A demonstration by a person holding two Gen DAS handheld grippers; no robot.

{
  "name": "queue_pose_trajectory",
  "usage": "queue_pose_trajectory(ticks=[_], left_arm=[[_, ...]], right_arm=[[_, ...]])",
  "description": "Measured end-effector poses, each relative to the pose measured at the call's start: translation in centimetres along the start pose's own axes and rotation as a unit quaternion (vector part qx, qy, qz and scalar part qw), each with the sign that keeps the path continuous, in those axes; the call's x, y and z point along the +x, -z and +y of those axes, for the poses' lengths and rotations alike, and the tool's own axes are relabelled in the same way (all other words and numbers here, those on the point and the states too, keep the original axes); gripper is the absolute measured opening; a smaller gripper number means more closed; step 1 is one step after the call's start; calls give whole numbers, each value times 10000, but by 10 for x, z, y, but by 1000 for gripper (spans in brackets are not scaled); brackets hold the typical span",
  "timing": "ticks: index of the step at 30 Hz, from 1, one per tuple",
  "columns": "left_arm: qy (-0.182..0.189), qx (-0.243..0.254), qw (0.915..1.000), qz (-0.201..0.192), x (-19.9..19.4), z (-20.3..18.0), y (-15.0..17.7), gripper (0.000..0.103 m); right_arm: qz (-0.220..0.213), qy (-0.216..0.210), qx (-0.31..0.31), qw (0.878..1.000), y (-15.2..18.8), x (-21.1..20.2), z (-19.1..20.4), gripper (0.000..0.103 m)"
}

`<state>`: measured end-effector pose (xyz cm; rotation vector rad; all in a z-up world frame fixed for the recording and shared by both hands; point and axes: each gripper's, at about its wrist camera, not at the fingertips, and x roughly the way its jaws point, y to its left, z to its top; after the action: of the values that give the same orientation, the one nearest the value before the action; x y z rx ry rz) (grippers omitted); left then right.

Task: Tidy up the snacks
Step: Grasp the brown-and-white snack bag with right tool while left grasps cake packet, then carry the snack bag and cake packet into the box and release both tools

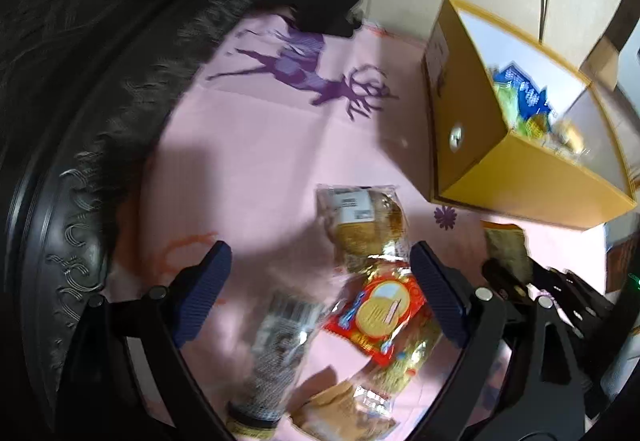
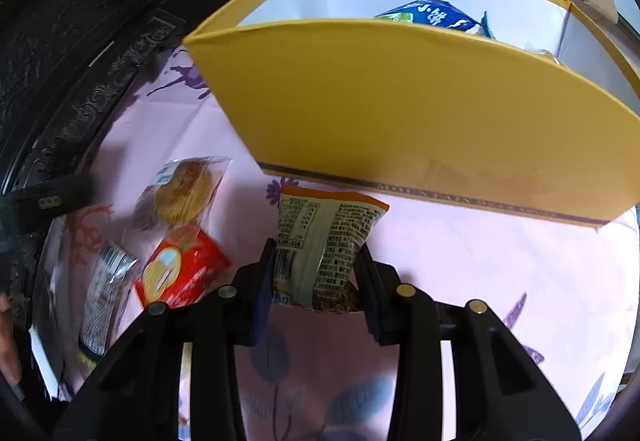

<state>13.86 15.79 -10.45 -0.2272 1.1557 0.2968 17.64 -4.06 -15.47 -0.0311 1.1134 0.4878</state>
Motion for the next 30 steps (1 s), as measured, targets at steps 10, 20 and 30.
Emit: queue_pose_trajectory(ticks=[10,20,30], left_arm=[[-90,169,9974,689,79,-35,-13,83],[193,-121,9988,438,64,-32,6,55],[610,-114,9976,298,0,-40,39,55]], right_arm=[[-182,-141,-84,9997,23,-33,2,38],[-342,-161,194,9991,31,-60,-23,38],[-519,-213,210,9982,28,-74,-27,38]])
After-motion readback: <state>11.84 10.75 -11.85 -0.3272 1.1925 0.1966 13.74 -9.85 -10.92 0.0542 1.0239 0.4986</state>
